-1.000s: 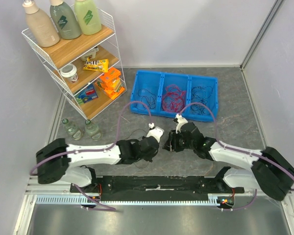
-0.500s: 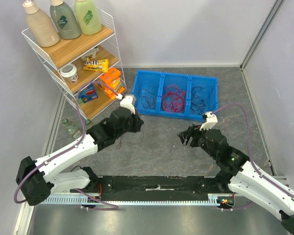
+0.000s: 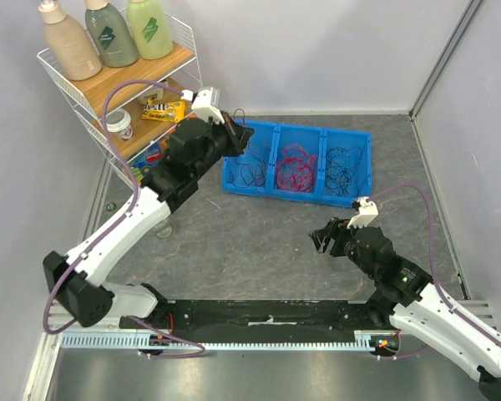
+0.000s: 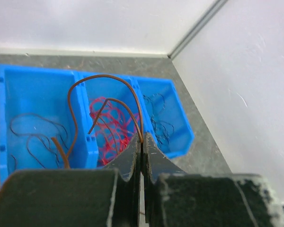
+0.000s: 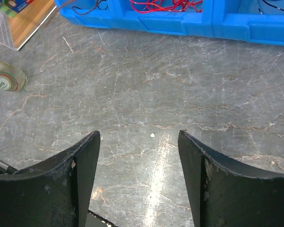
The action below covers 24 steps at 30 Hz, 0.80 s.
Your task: Untangle the cables
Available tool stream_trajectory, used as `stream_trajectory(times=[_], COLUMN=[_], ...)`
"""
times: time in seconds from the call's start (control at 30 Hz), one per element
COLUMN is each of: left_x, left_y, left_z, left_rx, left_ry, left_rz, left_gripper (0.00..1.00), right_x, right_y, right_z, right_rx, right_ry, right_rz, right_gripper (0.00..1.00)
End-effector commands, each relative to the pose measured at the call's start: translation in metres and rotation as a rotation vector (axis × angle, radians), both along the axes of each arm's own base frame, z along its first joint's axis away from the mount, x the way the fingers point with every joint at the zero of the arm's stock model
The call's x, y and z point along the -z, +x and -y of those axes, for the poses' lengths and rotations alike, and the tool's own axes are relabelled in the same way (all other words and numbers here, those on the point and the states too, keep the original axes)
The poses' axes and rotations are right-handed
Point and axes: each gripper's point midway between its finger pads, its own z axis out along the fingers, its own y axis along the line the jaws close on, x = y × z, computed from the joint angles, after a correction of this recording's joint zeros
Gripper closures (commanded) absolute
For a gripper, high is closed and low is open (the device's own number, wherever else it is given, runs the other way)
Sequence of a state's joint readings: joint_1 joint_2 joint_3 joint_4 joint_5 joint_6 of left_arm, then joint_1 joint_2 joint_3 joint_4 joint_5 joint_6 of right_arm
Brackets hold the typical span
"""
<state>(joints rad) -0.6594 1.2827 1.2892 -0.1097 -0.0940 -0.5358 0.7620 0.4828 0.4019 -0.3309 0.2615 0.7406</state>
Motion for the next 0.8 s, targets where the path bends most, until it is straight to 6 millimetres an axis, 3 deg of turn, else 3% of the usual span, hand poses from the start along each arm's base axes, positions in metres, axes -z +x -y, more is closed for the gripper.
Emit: stream_trajectory(times=[0.0,0.13,0.33,0.47,0.63,0.7,0.77], left_x=[-0.007,0.014,0.09,0.153,0.217,0.237,0.245], left_y=[0.039,0.072,0.119,0.126,0.124,0.131,0.14], left_z=[0.001,0.01,0.02,0.026,0.032,0.027,0.023], left_rx=[-0.006,0.044,0.123,0.151,0.185,0.152,0.12], left_ry=[0.067,0.088,0.215,0.28,0.308,0.355,0.395], left_rz=[0.046,0.018,-0.05,-0.149,-0.287,-0.348,-0.373], left_gripper=[0.98,0.98,0.98,0.99,0.98,0.98,0.98], right_x=[-0.014,-0.016,-0.015,-0.01,-0.003,-0.003,-0.003], right_y=[0.003,0.005,0.006,0.008,0.01,0.01,0.011], right_z=[0.007,0.011,0.015,0.016,0.013,0.011,0.01], right_rx=[0.028,0.047,0.063,0.071,0.063,0.057,0.056], right_ry=[-0.011,-0.015,-0.033,-0.052,-0.061,-0.063,-0.064], right_rz=[0.032,0.047,0.053,0.046,0.032,0.029,0.027], right_gripper=[0.26,0.26,0.26,0.26,0.26,0.26,0.26])
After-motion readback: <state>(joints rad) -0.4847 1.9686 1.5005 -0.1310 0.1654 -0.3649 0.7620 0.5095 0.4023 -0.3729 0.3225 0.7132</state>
